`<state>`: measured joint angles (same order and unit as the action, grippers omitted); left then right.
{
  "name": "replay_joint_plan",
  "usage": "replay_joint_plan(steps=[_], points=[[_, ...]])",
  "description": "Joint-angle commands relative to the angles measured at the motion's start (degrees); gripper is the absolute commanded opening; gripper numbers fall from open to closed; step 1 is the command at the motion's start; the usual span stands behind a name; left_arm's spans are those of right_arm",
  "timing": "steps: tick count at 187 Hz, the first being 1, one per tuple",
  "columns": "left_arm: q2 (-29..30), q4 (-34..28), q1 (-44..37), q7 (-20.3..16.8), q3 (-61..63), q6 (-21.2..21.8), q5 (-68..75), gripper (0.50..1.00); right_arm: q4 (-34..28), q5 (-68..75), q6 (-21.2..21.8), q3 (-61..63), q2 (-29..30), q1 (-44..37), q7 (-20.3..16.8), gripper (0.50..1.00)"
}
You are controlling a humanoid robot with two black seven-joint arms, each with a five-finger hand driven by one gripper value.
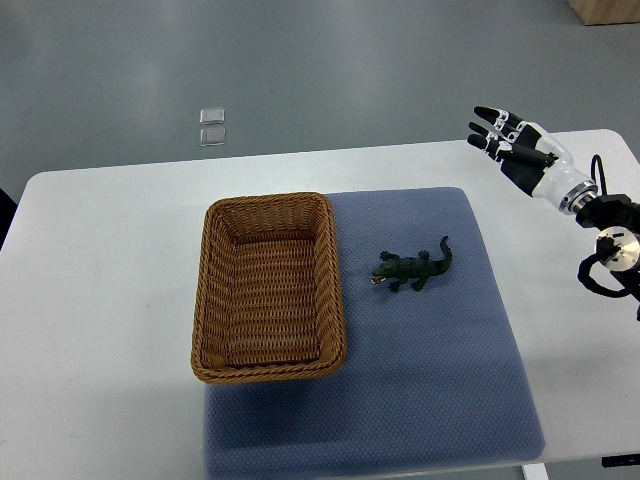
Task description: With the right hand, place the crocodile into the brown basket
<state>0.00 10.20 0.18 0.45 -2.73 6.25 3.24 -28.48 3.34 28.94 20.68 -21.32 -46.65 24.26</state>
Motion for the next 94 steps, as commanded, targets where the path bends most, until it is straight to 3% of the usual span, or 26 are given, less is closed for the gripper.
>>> replay_joint_plan(steps=[1, 23, 48, 94], points=[[0.00, 0.00, 0.00, 0.07, 0.00, -0.01, 0.01, 1.000, 0.01, 0.00, 0.15, -0.02, -0.04, -0.11, -0.01, 0.975], [0.00, 0.00, 0.00, -0.01, 0.00, -0.01, 0.01, 1.000, 0.01, 0.00, 0.42, -0.02, -0.13, -0.20, -0.01, 0.975], [0.00, 0.00, 0.00, -0.01, 0.00, -0.01, 0.10, 1.000, 0.27, 0.00, 4.55, 0.07, -0.22, -0.20, -0.01, 0.975], [0.00, 0.09, -0.09, -0.01, 0.00, -0.01, 0.10, 1.000, 0.80, 0.18, 4.46, 0.15, -0.31, -0.28, 0.61, 0.975]])
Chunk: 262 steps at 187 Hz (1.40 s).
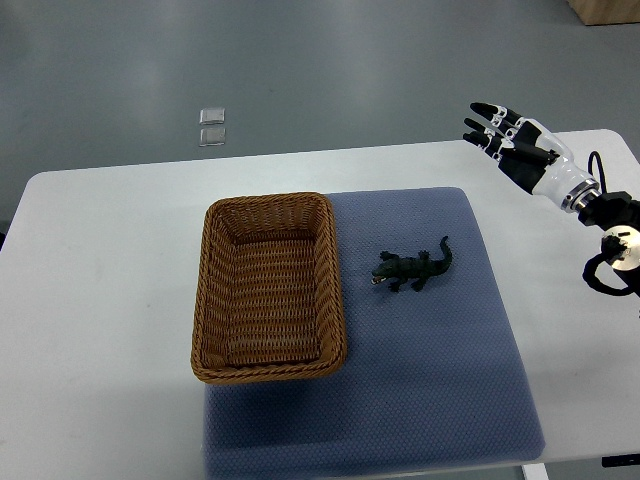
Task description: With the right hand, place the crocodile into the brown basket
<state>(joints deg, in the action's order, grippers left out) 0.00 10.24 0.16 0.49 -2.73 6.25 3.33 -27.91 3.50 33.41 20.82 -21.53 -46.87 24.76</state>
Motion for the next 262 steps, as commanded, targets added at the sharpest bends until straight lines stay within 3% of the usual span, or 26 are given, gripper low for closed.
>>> replay_joint_plan(steps=[1, 139, 197, 238, 262], points=[[0.00, -0.05, -0.08, -0.05, 0.00, -0.01, 0.01, 1.000, 0.22, 0.02, -0.01, -0.08, -0.09, -0.07, 0.11, 0.975], [0.00, -0.05, -0.08, 0.04, 0.00, -0.01, 0.01, 1.000, 0.92, 0.11, -0.18, 0.01, 0.44, -0.07, 0.20, 0.973], [0.00, -0.05, -0.08, -0.05, 0.00, -0.01, 0.01, 1.000, 0.92, -1.04, 1.59, -0.52, -0.35, -1.21, -0.06, 0.975], [0.00, -0.05, -0.08, 0.04, 0.18, -0.01, -0.08, 1.000, 0.48, -24.85, 1.59, -0.96, -1.14, -6.04, 0.46, 0.971], [0.00, -0.05, -0.08, 0.04, 0.18, -0.01, 0.01, 1.000, 0.13, -40.76, 1.59, -1.14, -1.58, -9.38, 3.80, 0.971]])
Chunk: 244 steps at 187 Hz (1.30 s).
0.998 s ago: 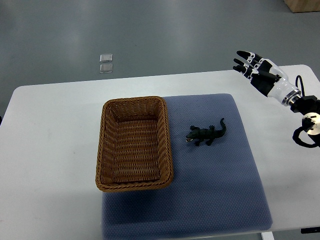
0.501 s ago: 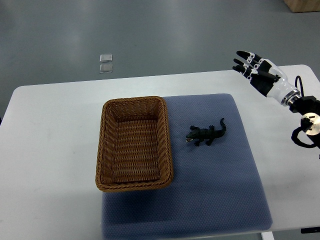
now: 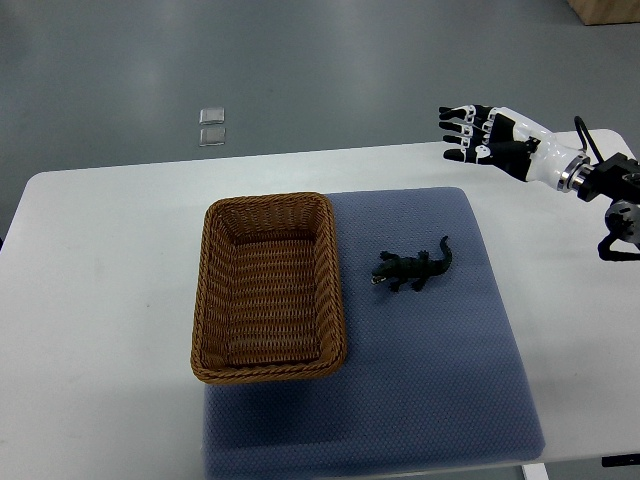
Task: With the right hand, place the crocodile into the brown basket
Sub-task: 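Move the right hand over the green toy crocodile, fingers open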
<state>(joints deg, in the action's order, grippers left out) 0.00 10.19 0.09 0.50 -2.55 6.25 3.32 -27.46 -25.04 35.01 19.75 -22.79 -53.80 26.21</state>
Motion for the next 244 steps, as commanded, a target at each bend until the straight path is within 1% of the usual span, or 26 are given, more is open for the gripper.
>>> replay_joint_plan(steps=[1, 32, 40, 57, 84, 112, 133, 158, 227, 244], points=[[0.00, 0.00, 0.00, 0.03, 0.00, -0.01, -0.07, 1.000, -0.40, -13.36, -0.01, -0.07, -0.24, -2.62, 2.62, 0.971], [0.00, 0.00, 0.00, -0.06, 0.00, -0.01, 0.02, 1.000, -2.95, -32.53, -0.99, -0.16, -0.59, -5.35, 5.70, 0.971], [0.00, 0.00, 0.00, 0.03, 0.00, -0.01, 0.02, 1.000, -4.01, -37.36, -2.22, -0.16, -0.77, -5.61, 6.58, 0.971], [0.00, 0.00, 0.00, -0.06, 0.09, -0.01, 0.02, 1.000, -7.35, -47.11, -6.26, -0.33, -1.03, -5.70, 7.63, 0.971], [0.00, 0.00, 0.00, 0.03, 0.09, -0.01, 0.02, 1.000, -11.57, -56.52, -9.34, -1.82, -2.26, -5.79, 7.72, 0.971], [0.00, 0.00, 0.00, -0.06, 0.09, -0.01, 0.02, 1.000, -14.64, -58.02, -12.59, -7.89, -3.40, -6.67, 7.81, 0.971], [0.00, 0.00, 0.00, -0.06, 0.09, -0.01, 0.02, 1.000, -17.10, -58.37, -17.25, -14.65, -3.84, -8.07, 7.81, 0.971], [0.00, 0.00, 0.00, -0.06, 0.09, -0.01, 0.02, 1.000, -17.37, -58.28, -20.77, -19.31, -3.40, -9.83, 7.45, 0.971], [0.00, 0.00, 0.00, 0.03, 0.00, -0.01, 0.02, 1.000, -17.90, -57.40, -19.63, -19.23, -2.70, -10.27, 7.02, 0.971], [0.00, 0.00, 0.00, 0.03, 0.09, -0.01, 0.02, 1.000, -17.90, -57.40, -19.19, -19.23, -2.26, -10.36, 5.87, 0.971]])
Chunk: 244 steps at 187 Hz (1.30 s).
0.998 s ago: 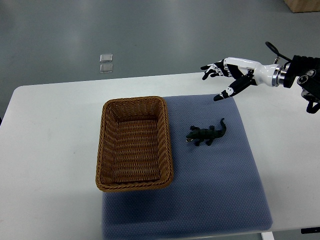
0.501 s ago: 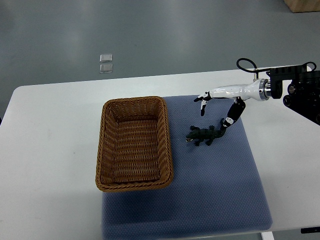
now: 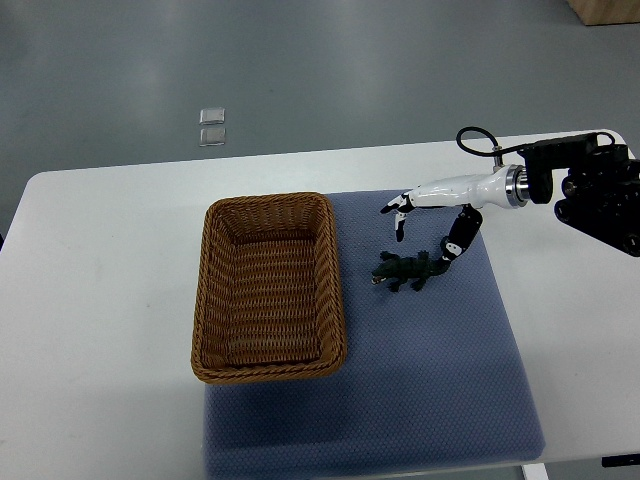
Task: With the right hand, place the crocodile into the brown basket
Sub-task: 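Move the right hand over the green toy crocodile, fingers open, then lower the right hand and close its fingers around the crocodile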
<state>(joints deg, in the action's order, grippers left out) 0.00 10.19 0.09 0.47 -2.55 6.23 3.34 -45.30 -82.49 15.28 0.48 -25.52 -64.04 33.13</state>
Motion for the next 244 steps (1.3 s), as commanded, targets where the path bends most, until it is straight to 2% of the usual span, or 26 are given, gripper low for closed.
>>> replay_joint_plan(steps=[1, 106, 164, 244], points=[[0.00, 0.00, 0.00, 0.06, 0.09, 0.01, 0.00, 1.000, -0.05, 0.05, 0.55, 0.05, 0.47, -0.12, -1.05, 0.971], [0.00, 0.00, 0.00, -0.03, 0.00, 0.01, -0.08, 1.000, -0.14, -0.57, 0.37, -0.39, 5.39, -1.17, -1.32, 0.971], [0.00, 0.00, 0.00, 0.06, 0.00, 0.01, -0.09, 1.000, -0.14, -1.36, 0.28, -1.53, 5.48, -0.29, -1.58, 0.971], [0.00, 0.09, 0.00, -0.03, 0.00, 0.01, 0.00, 1.000, 1.88, -1.36, -2.36, -4.08, 5.48, 0.14, -2.46, 0.971]])
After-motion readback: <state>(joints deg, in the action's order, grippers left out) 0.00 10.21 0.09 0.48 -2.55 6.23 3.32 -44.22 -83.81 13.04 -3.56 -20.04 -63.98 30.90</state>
